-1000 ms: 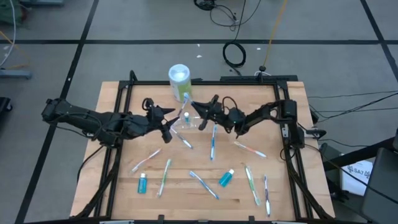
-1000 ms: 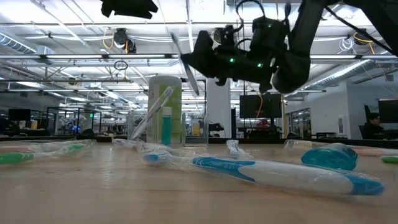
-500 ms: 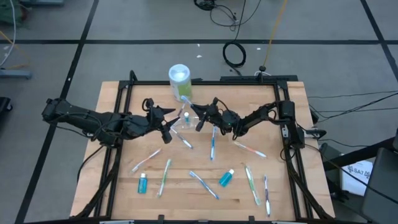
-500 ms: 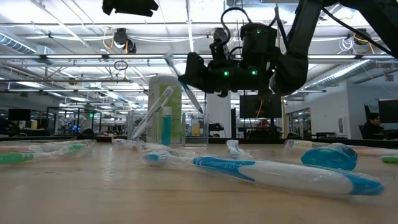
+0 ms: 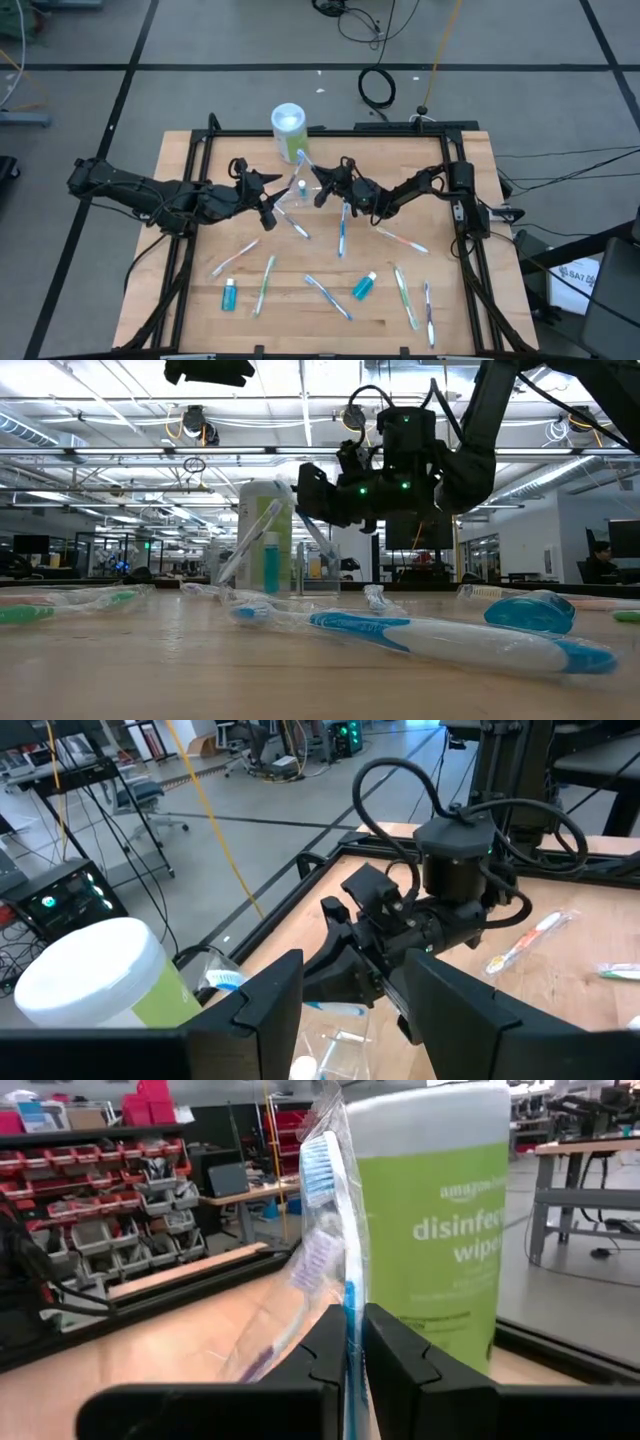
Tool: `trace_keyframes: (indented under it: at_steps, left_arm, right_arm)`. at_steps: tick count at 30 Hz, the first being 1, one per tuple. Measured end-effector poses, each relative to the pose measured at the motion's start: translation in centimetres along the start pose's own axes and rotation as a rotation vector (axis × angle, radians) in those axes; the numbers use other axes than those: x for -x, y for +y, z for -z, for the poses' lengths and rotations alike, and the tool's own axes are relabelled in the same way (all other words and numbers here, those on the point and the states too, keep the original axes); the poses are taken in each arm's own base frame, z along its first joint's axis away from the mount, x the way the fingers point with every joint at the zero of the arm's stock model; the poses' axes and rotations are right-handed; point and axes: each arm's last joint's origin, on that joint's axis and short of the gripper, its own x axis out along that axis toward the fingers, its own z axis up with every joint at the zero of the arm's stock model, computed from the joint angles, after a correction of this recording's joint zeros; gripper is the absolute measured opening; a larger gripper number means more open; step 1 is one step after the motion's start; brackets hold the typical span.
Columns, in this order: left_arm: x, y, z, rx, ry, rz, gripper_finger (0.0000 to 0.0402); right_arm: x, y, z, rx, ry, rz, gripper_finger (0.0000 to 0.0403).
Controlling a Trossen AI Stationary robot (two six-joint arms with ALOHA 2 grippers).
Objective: Pick & Place toothbrushing station
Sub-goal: Put the right blue toothbrush into the right side of the transparent organizer, then put the left orange toothbrush into the left side of the transparent organizer
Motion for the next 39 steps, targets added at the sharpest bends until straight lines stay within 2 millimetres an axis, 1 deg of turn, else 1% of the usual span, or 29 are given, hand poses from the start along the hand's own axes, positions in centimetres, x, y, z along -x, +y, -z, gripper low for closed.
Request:
trace_keyframes:
  at_steps: [5,8,14,20,22,24,26,30,32,34,39]
  left_arm:
    - [0.0,0.0,0.1,-0.004,0.004,-0.001,0.0184]
    - [0.0,0.0,0.2,-0.012,0.013,-0.002,0.0184]
    - [0.0,0.0,0.2,-0.013,0.016,-0.002,0.0184]
    - [0.0,0.0,0.2,-0.015,0.019,-0.002,0.0184]
    - [0.0,0.0,0.3,-0.019,0.024,-0.003,0.0184]
    - [0.0,0.0,0.3,-0.022,0.027,-0.003,0.0184]
    - [0.0,0.0,0.4,-0.027,0.034,-0.003,0.0184]
    - [0.0,0.0,0.9,-0.004,0.076,0.011,0.0184]
    - [0.1,0.0,1.3,0.022,0.110,0.034,0.0184]
    - [0.2,-0.1,1.7,0.047,0.157,0.074,0.0184]
    - [0.8,-0.2,3.6,0.116,0.376,0.161,0.0184]
  right_arm:
    - [0.0,0.0,0.0,0.025,0.001,-0.005,0.0018]
    - [0.0,0.0,0.0,0.046,0.004,-0.006,0.0030]
    - [0.0,0.0,0.2,0.053,0.019,-0.005,0.0077]
    - [0.3,0.5,0.2,0.060,0.021,-0.019,0.0127]
    - [0.4,0.7,0.0,0.085,0.017,-0.022,0.0142]
    - [0.4,0.8,-0.7,0.130,-0.001,-0.021,0.0155]
    - [0.5,0.9,-1.8,0.176,-0.024,-0.021,0.0166]
    - [1.1,1.1,-5.5,0.195,-0.062,-0.021,0.0179]
    - [1.6,1.2,-7.1,0.218,-0.010,-0.030,0.0180]
    - [2.4,1.2,-8.2,0.259,0.081,-0.035,0.0179]
    - [5.0,1.0,-9.8,0.279,0.310,-0.040,0.0177]
